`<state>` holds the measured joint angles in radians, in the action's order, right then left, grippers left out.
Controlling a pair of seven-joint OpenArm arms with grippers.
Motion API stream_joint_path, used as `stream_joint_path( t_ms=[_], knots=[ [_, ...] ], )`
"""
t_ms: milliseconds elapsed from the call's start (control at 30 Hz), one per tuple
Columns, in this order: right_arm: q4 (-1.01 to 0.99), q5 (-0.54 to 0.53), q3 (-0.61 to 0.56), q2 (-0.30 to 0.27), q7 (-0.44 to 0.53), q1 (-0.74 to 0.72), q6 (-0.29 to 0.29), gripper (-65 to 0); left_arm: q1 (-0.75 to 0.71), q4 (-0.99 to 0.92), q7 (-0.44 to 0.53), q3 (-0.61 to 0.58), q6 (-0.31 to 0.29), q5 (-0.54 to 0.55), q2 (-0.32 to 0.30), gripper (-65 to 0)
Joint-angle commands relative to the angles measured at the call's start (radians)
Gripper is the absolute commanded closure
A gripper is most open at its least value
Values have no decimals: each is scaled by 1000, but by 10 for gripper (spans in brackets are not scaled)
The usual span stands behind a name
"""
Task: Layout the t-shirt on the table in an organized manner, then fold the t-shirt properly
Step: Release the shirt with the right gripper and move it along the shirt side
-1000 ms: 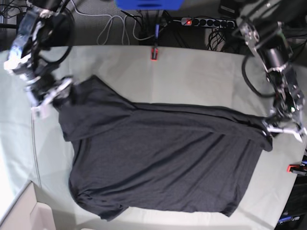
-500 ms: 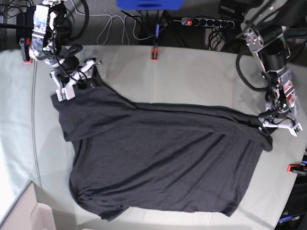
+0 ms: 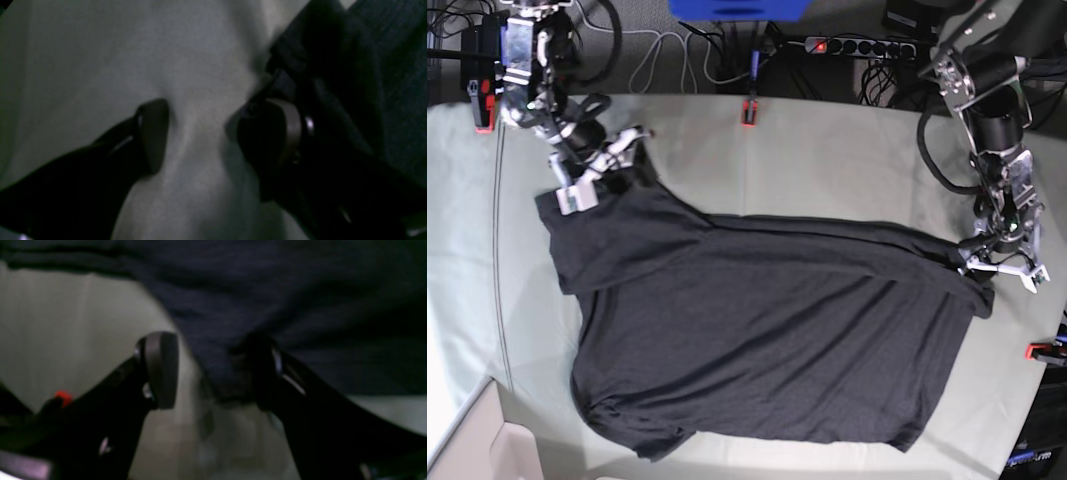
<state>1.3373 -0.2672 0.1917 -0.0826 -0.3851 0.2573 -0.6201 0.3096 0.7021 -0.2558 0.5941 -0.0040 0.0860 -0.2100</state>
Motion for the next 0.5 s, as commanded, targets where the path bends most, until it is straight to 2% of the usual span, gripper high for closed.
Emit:
stream_joint_path(
  t_ms=[0, 300, 367, 467],
  knots=[
    [3, 13, -11, -3, -35, 14, -4, -344, 10, 12, -23, 0, -15, 7, -3, -418],
    [-5, 13, -30, -3, -33, 9, -2, -336, -39, 47, -20, 0, -15, 8, -15, -418],
    [-5, 13, -30, -4, -33, 9, -2, -301, -39, 47, -21, 0, -15, 8, -15, -418],
    [-5, 13, -30, -6, -33, 7, -2, -169, -39, 47, -21, 0, -15, 8, -15, -418]
  ],
)
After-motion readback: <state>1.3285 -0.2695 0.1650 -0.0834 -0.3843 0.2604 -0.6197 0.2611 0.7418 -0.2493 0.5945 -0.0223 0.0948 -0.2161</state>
